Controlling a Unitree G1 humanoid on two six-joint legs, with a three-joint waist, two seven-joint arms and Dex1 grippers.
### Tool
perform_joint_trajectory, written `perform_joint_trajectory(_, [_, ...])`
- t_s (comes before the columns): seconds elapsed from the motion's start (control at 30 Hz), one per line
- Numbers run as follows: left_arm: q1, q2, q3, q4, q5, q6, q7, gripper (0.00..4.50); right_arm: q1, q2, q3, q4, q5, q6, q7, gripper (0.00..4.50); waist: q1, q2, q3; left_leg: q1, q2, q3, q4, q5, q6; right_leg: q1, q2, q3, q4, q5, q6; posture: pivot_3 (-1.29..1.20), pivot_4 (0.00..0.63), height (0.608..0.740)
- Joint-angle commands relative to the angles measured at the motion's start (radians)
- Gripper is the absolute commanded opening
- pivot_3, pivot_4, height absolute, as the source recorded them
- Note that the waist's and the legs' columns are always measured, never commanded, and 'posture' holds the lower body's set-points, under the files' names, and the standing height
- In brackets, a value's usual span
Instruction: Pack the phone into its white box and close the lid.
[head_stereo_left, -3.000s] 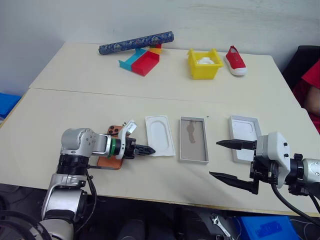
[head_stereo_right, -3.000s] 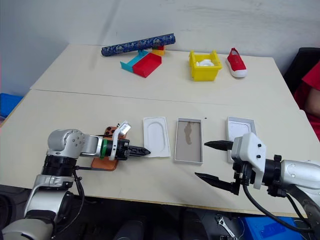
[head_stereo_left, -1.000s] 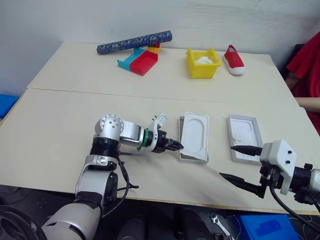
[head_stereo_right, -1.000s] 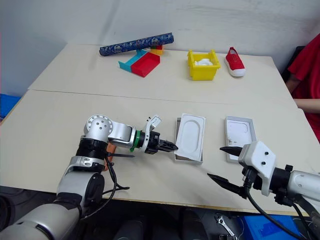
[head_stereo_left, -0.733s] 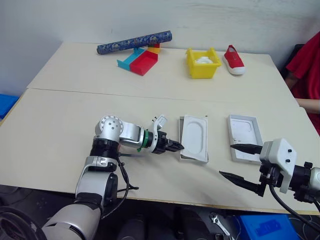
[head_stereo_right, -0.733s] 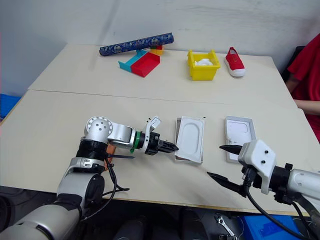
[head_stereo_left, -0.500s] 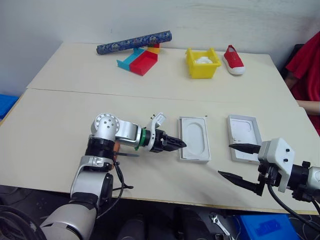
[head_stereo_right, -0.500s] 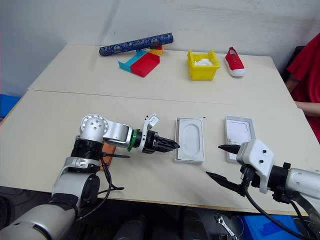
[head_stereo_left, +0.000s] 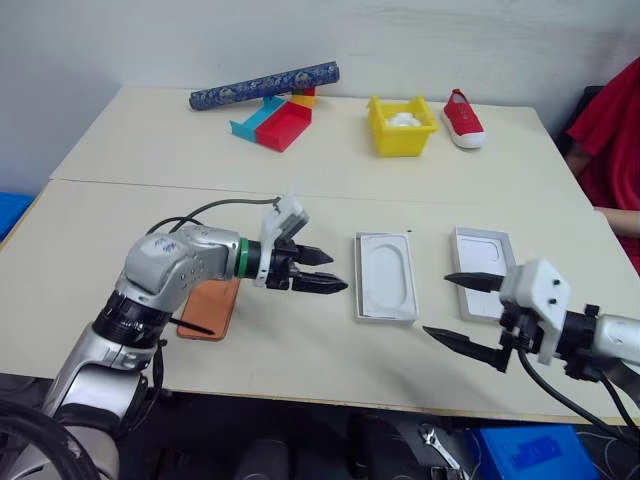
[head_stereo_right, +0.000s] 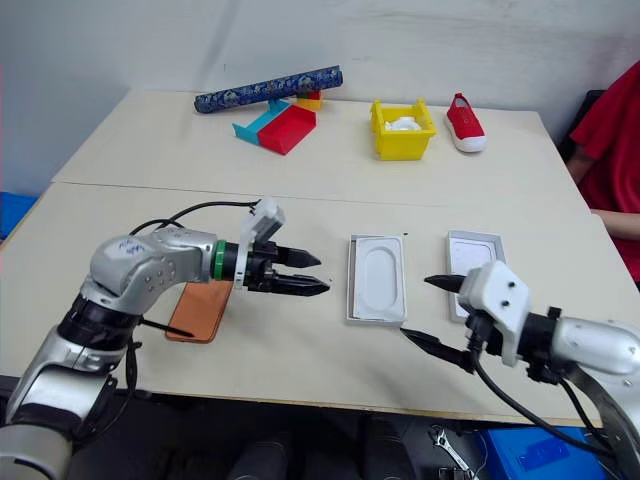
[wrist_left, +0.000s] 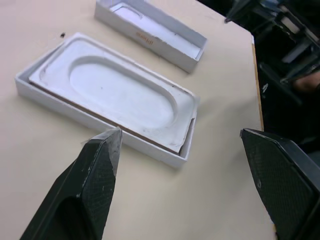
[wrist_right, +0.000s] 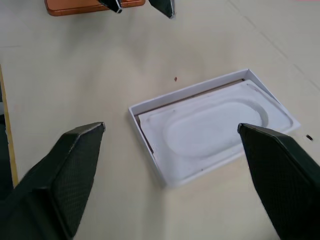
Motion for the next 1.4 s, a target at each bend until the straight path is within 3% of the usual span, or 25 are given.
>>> perform_joint_trajectory(0.03, [0.031,0.025,0.017,-0.011,0.1,-0.197,-0.126,4.01,-0.129,-0.006,0.146,0.061,-0.082,0.034,-0.038,3.29,0.001,0.0,0.0,0.0,0.0,0.0,0.0,0.0,0.001,0.0,0.0,0.0,0.0,0.0,0.0,0.0,0.15,0.74])
perform_joint_trajectory(0.17, [0.058,0.019,0.06,-0.007,0.109,-0.231,-0.167,4.5,-0.294,0.039,0.311,0.175,-0.178,0.05,-0.066,1.95,0.001,0.001,0.0,-0.003,0.0,0.0,0.0,-0.001,0.004,-0.002,-0.001,0.0,-0.002,-0.001,-0.001,0.0,0.15,0.74])
perform_joint_trajectory(0.33, [0.072,0.018,0.122,-0.034,0.079,-0.174,-0.174,4.5,-0.463,0.115,0.492,0.368,-0.327,0.0,-0.057,0.18,0.0,0.0,0.0,-0.019,0.0,0.0,0.006,-0.001,0.006,-0.017,-0.001,0.0,0.003,0.001,0.002,0.0,0.15,0.74])
perform_joint_trajectory(0.37, [0.074,0.015,0.129,-0.036,0.085,-0.172,-0.17,4.5,-0.481,0.124,0.511,0.394,-0.347,-0.014,-0.05,0.01,0.002,0.0,0.0,-0.019,0.0,0.001,0.006,-0.001,0.006,-0.017,-0.001,-0.001,0.003,0.001,0.002,0.0,0.15,0.74])
perform_joint_trajectory(0.53, [0.099,0.01,0.157,-0.059,0.102,-0.156,-0.148,4.5,-0.568,0.167,0.644,0.556,-0.5,-0.159,-0.006,0.01,0.003,0.0,0.0,-0.02,-0.002,0.001,0.006,-0.002,0.008,-0.017,-0.004,-0.01,0.001,0.001,0.002,0.0,0.15,0.74])
perform_joint_trajectory(0.8, [0.122,0.004,0.166,-0.087,0.11,-0.138,-0.138,4.5,-0.62,0.288,0.633,0.581,-0.515,-0.157,0.024,0.01,-0.009,0.0,0.0,-0.02,-0.003,0.001,0.006,-0.002,0.009,-0.017,-0.01,-0.023,0.003,0.001,0.002,0.0,0.15,0.74])
perform_joint_trajectory(1.17, [0.111,-0.031,0.152,-0.071,0.132,-0.142,-0.135,4.5,-0.694,0.259,0.601,0.737,-0.59,-0.23,0.053,0.01,-0.021,0.0,0.0,-0.02,-0.007,0.001,0.006,0.0,0.011,-0.016,-0.015,-0.025,0.003,0.001,0.002,0.0,0.15,0.74])
perform_joint_trajectory(1.4, [0.114,-0.042,0.152,-0.055,0.158,-0.146,-0.143,4.5,-0.624,0.213,0.632,0.718,-0.664,-0.243,0.081,0.01,-0.017,0.0,0.0,-0.019,-0.007,0.001,0.006,0.0,0.011,-0.016,-0.015,-0.026,0.004,0.001,0.002,0.0,0.15,0.74])
